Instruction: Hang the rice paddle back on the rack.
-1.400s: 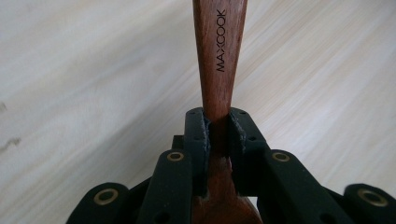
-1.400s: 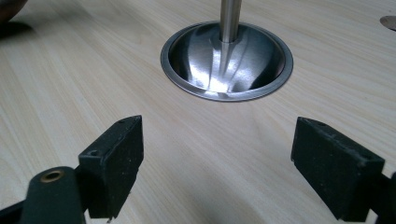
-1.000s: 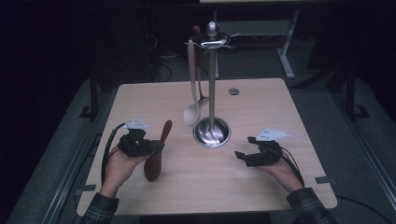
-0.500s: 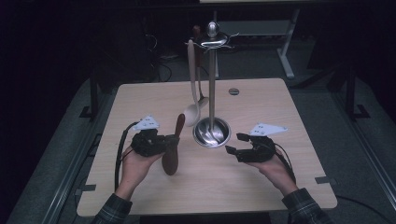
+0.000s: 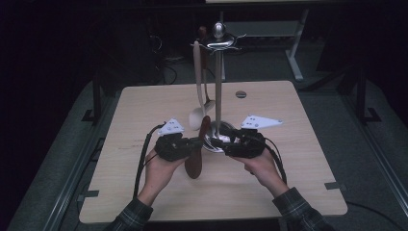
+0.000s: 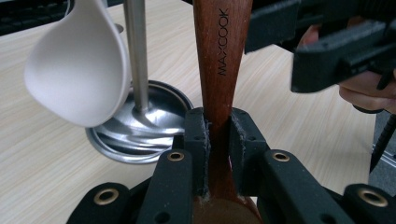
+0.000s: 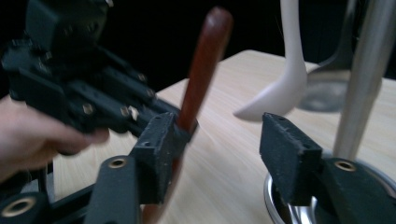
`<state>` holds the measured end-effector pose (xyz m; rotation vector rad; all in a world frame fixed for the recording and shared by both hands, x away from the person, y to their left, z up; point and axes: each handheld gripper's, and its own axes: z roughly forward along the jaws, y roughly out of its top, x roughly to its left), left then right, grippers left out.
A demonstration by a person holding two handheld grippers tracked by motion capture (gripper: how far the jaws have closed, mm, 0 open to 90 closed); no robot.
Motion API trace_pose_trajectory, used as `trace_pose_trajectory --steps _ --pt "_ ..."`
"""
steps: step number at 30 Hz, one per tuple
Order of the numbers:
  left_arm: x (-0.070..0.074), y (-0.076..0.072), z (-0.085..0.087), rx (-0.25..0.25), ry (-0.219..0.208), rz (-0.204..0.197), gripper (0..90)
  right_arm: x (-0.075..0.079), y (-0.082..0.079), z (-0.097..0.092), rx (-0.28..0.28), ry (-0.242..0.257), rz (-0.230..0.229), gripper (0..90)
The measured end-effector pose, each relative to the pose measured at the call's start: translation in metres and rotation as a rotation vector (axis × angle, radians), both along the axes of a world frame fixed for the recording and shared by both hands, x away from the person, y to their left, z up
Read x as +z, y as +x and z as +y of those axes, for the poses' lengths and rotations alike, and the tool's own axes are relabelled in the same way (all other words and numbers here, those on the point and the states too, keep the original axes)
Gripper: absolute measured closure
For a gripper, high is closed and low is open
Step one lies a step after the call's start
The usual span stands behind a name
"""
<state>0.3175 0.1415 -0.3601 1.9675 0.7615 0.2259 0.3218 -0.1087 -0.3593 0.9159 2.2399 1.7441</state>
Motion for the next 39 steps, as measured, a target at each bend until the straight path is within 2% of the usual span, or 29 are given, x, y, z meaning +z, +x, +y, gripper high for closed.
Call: trace_pose_trajectory --steps 3,8,16,23,27,30,36,39 --pt "-0.001 -0.002 -0.004 0.002 -0.002 -0.006 78.7 0.002 0.003 0.006 -0.002 0.013 -0.003 49.6" --pt "-0.001 -0.004 -0.007 -0.004 0.006 -0.018 78.6 0.001 0.005 0.016 0.009 0.018 0.018 54.2" --pt "-0.001 -0.005 -0.010 -0.004 0.007 -0.023 78.6 0.000 0.007 0.023 -0.003 0.026 0.018 69.5" --pt "-0.001 -0.003 -0.010 -0.003 0.003 -0.033 78.2 0.001 0.009 0.025 0.007 0.055 0.026 74.4" --pt "-0.002 -0.002 -0.010 -0.011 0.013 -0.033 76.6 0.001 0.009 0.025 0.026 0.050 0.026 76.3" --pt "-0.002 -0.001 -0.008 -0.016 0.012 -0.022 73.4 0.001 0.009 0.024 0.037 0.045 0.016 76.6" --pt "0.000 -0.004 0.003 -0.030 0.015 -0.024 58.0 0.006 0.012 0.018 0.059 0.034 -0.007 76.8" --pt "0.001 -0.007 0.012 -0.033 0.010 -0.011 51.5 0.008 0.014 0.016 0.060 0.022 -0.018 76.8"
